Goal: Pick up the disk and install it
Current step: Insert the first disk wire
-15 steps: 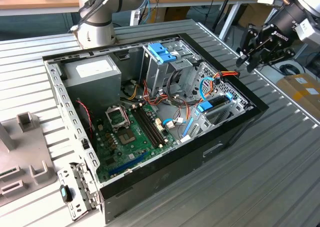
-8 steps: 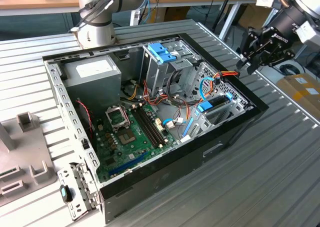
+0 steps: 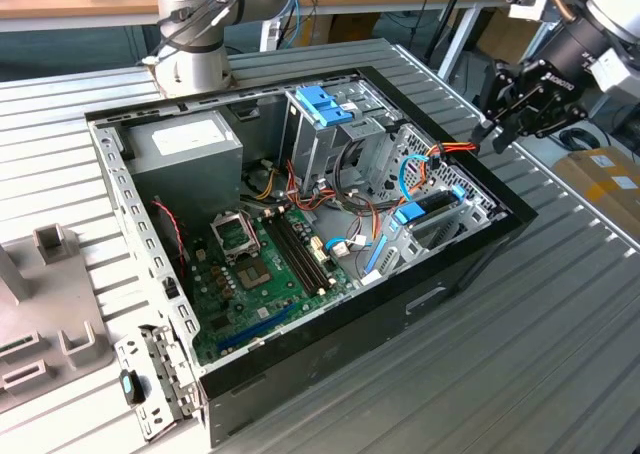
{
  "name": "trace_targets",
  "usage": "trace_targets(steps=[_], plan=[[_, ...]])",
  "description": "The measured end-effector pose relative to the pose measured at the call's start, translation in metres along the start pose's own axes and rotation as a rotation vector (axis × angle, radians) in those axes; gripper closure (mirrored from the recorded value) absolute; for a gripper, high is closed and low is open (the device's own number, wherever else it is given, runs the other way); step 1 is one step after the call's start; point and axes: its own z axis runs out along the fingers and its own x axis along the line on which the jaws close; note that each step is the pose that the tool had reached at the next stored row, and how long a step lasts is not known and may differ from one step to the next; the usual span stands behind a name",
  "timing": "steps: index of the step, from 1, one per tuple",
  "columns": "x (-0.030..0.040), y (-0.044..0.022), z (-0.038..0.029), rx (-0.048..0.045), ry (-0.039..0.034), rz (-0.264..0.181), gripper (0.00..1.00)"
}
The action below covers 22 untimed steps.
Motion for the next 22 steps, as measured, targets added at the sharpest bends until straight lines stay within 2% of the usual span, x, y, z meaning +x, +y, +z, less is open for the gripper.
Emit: trace_targets(steps=[6,16,22], plan=[[0.0028,0.0035,0.0033,-0.0033,-0.0005,-0.012,0.58],[0.0022,0.0045,0.0097,-0.0041,-0.0011,-0.016,0.58],[0.0019,0.004,0.0102,-0.0053,-0.0002,-0.016,0.58]])
